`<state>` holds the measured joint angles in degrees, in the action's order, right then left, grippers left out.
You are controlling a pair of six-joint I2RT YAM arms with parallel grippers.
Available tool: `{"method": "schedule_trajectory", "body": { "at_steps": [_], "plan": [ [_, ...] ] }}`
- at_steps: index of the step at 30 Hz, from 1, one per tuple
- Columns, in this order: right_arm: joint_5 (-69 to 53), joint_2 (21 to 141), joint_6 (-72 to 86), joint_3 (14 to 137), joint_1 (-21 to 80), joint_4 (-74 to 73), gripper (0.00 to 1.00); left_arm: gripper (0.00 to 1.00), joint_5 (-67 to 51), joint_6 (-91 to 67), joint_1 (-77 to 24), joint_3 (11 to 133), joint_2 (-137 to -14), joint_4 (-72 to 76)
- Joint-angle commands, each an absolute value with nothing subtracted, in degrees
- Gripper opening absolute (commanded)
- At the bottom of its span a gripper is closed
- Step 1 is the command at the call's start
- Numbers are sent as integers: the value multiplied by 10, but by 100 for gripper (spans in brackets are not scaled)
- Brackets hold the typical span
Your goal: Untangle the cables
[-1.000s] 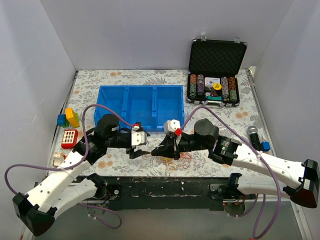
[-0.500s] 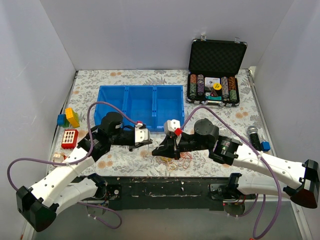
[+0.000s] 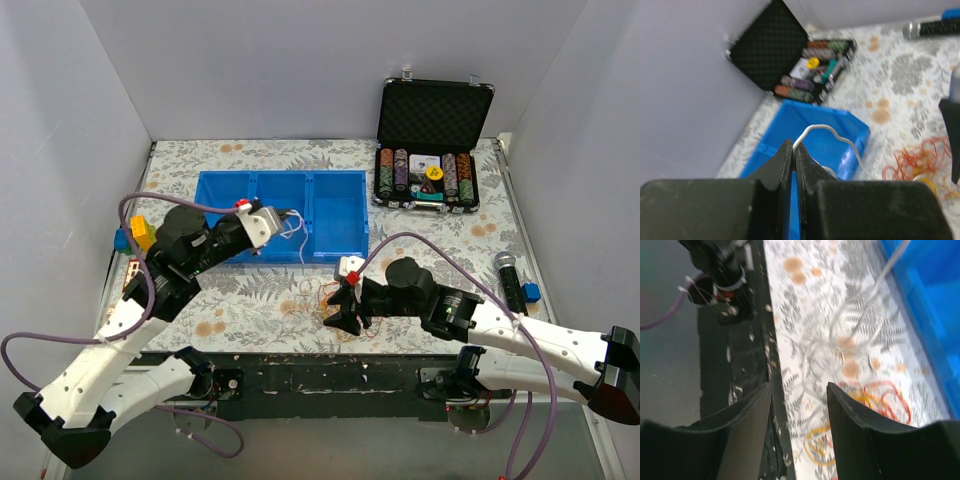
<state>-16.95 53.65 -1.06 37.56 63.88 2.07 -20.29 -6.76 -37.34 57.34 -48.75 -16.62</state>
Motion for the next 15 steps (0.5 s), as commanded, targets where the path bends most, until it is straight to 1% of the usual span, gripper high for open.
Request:
{"method": "schedule_trajectory", "body": {
  "at_steps": [1, 5, 9, 12, 14, 15],
  "plan": [
    [-95, 515, 13, 350, 634, 19, 58, 0, -187, -92, -374, 651, -467, -136],
    [-59, 504, 14, 346, 632, 11, 59, 0, -215, -87, -374, 679, -463, -133],
    [-15, 483, 7, 360, 632, 29, 61, 0, -208, -95, -374, 686, -462, -111],
    [-4, 470, 4, 352, 632, 117, 63, 0, -214, -94, -374, 691, -462, -98],
    [-7, 479, 4, 343, 631, 198, 69, 0, -213, -94, -374, 698, -465, -89],
    [-12, 492, 4, 345, 633, 217, 69, 0, -209, -91, -374, 700, -467, -81]
  ]
}}
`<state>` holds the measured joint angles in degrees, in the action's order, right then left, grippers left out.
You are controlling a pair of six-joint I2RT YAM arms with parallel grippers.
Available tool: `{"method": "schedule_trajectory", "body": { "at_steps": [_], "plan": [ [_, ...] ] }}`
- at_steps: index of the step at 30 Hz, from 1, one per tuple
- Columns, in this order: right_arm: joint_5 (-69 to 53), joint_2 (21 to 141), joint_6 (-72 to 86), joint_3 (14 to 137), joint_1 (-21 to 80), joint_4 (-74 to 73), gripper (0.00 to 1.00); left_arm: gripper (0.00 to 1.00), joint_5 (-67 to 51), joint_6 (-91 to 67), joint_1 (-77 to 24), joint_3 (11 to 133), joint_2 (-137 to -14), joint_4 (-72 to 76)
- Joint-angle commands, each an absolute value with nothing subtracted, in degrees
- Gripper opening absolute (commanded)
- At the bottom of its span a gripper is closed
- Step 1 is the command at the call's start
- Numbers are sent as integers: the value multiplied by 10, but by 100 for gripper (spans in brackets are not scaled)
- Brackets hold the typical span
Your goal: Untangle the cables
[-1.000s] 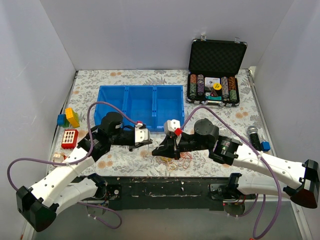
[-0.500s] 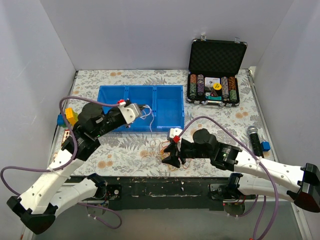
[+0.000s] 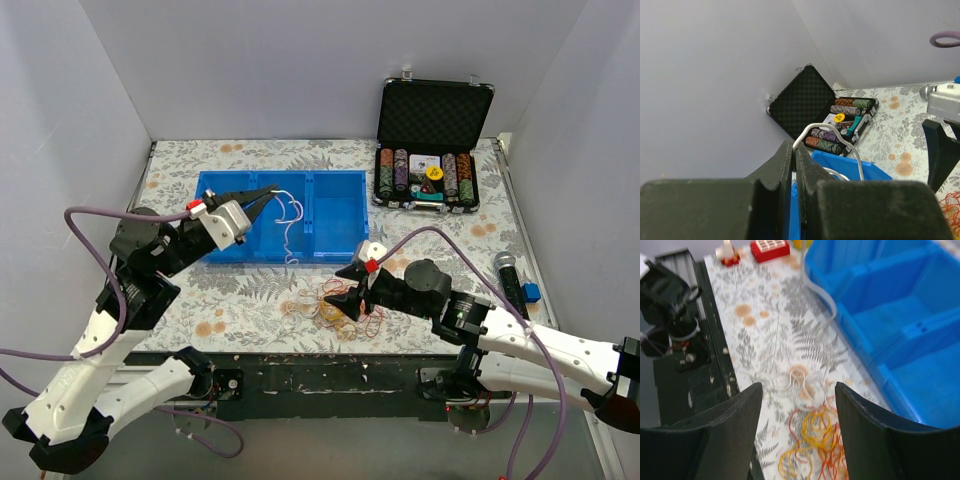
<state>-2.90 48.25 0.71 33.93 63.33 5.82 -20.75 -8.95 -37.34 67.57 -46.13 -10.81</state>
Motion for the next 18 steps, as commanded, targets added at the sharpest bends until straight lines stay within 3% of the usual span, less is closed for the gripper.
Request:
{"method": "schedule_trajectory", "body": {
  "at_steps": [1, 11, 18],
  "plan": [
    [-21, 519, 2, 352, 632, 231, 69, 0, -201, -91, -374, 707, -468, -69],
    [-47, 701, -14, 378, 632, 396, 69, 4, -188, -116, -374, 801, -500, -4],
    [-3, 813, -20, 404, 632, 402, 52, 4, -185, -138, -374, 863, -523, -4]
  ]
}}
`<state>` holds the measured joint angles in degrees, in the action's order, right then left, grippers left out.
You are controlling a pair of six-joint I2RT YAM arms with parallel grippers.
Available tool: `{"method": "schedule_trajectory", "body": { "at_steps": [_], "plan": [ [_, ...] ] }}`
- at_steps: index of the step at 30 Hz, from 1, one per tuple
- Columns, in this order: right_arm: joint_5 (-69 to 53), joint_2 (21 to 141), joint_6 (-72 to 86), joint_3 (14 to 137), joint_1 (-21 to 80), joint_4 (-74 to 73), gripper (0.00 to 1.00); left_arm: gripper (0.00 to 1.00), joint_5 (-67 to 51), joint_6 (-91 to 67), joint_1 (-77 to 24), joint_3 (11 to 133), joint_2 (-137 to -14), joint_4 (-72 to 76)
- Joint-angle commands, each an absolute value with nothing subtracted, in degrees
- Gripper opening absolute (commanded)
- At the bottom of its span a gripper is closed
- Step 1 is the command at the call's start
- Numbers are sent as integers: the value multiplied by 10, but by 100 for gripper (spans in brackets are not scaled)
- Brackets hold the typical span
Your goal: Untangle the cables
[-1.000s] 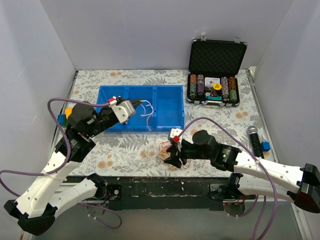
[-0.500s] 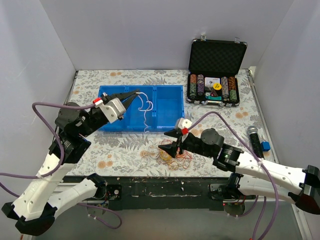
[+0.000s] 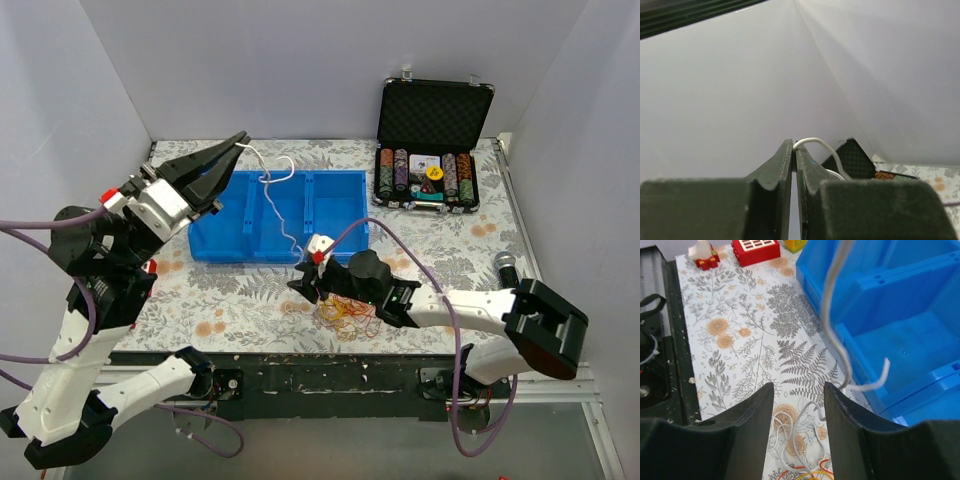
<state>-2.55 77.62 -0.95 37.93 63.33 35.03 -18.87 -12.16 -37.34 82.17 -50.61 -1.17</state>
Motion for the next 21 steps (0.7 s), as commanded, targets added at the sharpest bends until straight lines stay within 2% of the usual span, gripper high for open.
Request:
{"method": "schedule_trajectory", "body": {
  "at_steps": [1, 6, 11, 15, 19, 21],
  "plan": [
    [-6, 824, -13, 401, 631, 399, 49, 4, -183, -139, -374, 880, -528, -4],
    [-25, 857, 23, 364, 633, 399, 45, 2, -157, -98, -374, 937, -555, 21],
    [-37, 867, 47, 320, 632, 399, 40, 0, -62, -27, -374, 902, -557, 126],
    [-49, 881, 60, 313, 631, 394, 24, 2, 27, -6, -374, 877, -561, 180],
    [-70, 898, 64, 309, 631, 385, 1, 3, 61, 25, -374, 863, -566, 259],
    [-73, 903, 69, 304, 631, 388, 1, 3, 88, 39, -374, 879, -579, 286]
  ]
}}
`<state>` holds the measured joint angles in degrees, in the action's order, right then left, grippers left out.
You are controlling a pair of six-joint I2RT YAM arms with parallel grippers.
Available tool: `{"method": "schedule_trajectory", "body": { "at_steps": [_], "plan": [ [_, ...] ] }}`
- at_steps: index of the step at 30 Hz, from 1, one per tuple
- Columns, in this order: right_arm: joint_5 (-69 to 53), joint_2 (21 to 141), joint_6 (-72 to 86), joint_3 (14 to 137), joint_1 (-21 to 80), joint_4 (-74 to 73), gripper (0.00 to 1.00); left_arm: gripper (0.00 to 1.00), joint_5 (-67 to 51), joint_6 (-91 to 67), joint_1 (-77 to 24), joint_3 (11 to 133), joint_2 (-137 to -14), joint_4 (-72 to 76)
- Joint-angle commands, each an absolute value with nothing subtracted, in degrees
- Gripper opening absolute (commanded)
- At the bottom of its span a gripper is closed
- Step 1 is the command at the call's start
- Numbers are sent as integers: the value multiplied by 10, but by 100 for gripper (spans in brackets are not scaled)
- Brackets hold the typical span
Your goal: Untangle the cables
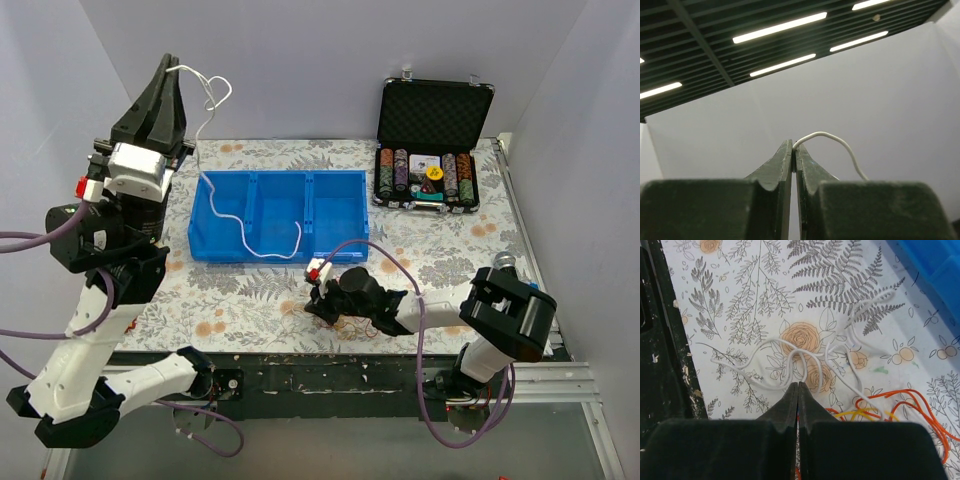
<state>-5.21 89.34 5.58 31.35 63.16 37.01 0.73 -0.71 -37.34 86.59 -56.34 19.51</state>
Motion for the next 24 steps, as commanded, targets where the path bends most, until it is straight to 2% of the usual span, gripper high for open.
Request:
{"method": "schedule_trajectory", "body": {
  "at_steps": [1, 7, 11, 14, 20, 24],
  "plan": [
    [-74, 900, 70, 302, 631, 391, 1, 4, 97, 61, -374, 886, -587, 293],
    [-91, 870, 64, 316, 631, 363, 1, 2, 184, 113, -374, 847, -617, 311],
    [-98, 832, 60, 309, 631, 349, 1, 1, 208, 27, -367, 719, -585, 265],
    [-101, 810, 52, 305, 632, 328, 1, 0, 217, -16, -350, 645, -574, 294],
    [-107, 783, 43, 293, 632, 304, 1, 0, 212, -145, -209, 661, -617, 293],
    [-109, 775, 47, 281, 631, 305, 1, 0, 175, -194, -150, 669, -636, 294]
  ]
}}
